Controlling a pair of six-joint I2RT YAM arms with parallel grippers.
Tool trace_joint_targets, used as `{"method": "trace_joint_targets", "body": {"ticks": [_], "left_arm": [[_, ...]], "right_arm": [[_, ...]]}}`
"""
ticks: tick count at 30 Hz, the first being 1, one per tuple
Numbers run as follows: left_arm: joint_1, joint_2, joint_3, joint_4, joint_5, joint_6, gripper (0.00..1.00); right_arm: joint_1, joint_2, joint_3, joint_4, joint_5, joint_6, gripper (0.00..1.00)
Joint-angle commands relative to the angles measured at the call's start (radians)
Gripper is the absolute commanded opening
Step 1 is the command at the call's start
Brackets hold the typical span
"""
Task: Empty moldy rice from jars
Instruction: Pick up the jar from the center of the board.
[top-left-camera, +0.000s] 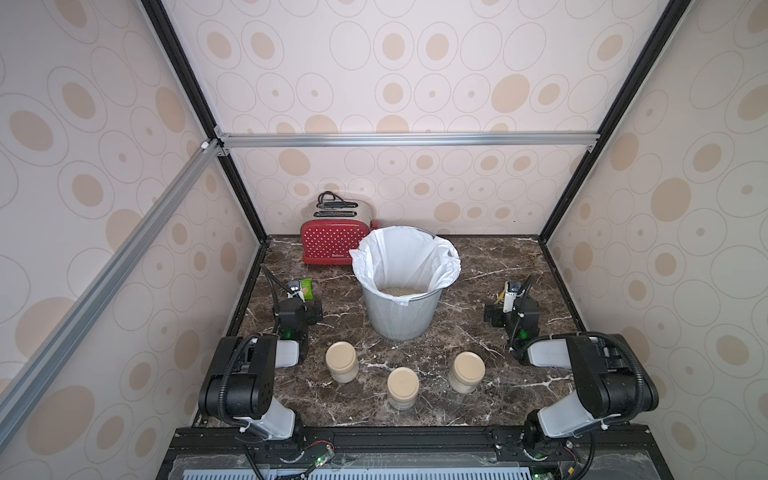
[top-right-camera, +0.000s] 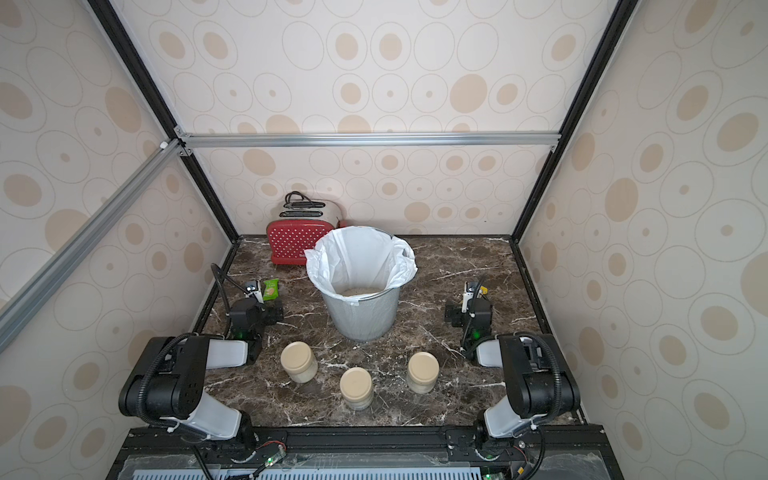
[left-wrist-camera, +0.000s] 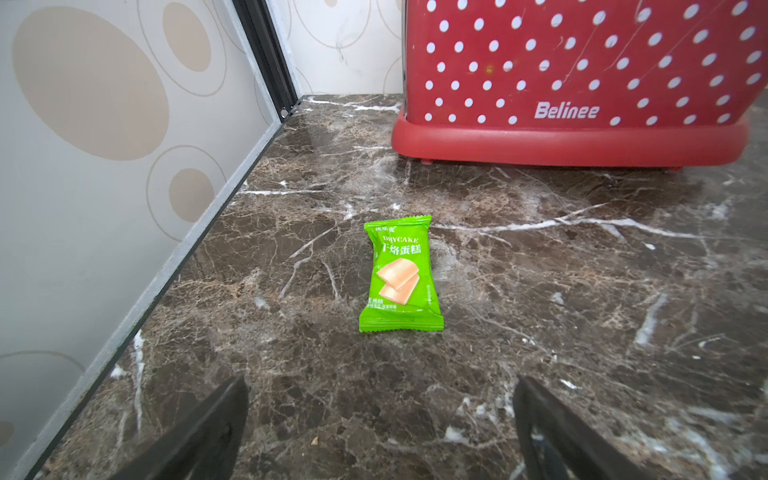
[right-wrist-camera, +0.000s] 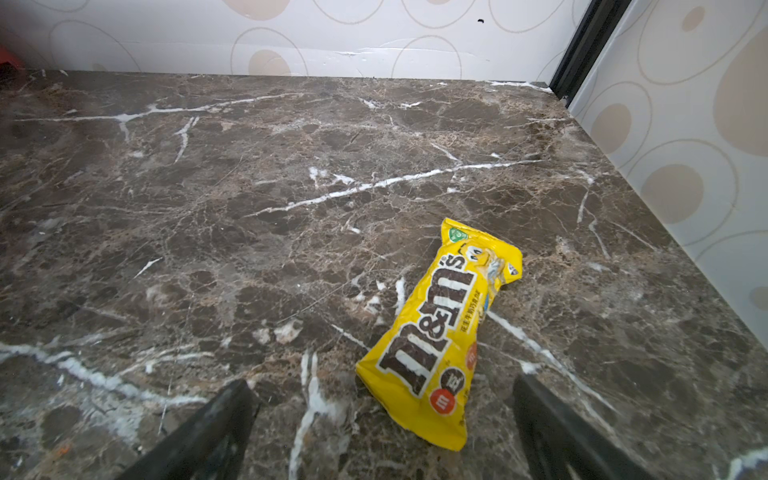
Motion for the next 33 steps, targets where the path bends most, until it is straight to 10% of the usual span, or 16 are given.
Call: {"method": "trace_joint_targets", "body": {"ticks": [1, 16, 20, 33], "left_arm": [[0.005, 0.001, 0.028, 0.01, 0.007, 0.02, 0.99], [0.007, -0.019, 0.002, 0.051, -0.008, 0.016, 0.99], [0.006, -0.18, 0.106, -0.296, -0.162, -0.058, 0.99], [0.005, -0.654, 0.357, -1.045, 0.132, -0.148, 0.99]], "right_arm": [[-0.003, -0.004, 0.018, 0.003, -0.009, -0.015, 1.0], [-0.007, -0.007, 0.016, 0.008, -0.012, -0.014, 1.0], [0.007, -0.031, 0.006, 0.026, 0.027, -0.022, 1.0], [0.081, -0.49, 0.318, -1.017, 0.122, 0.171, 1.0]]}}
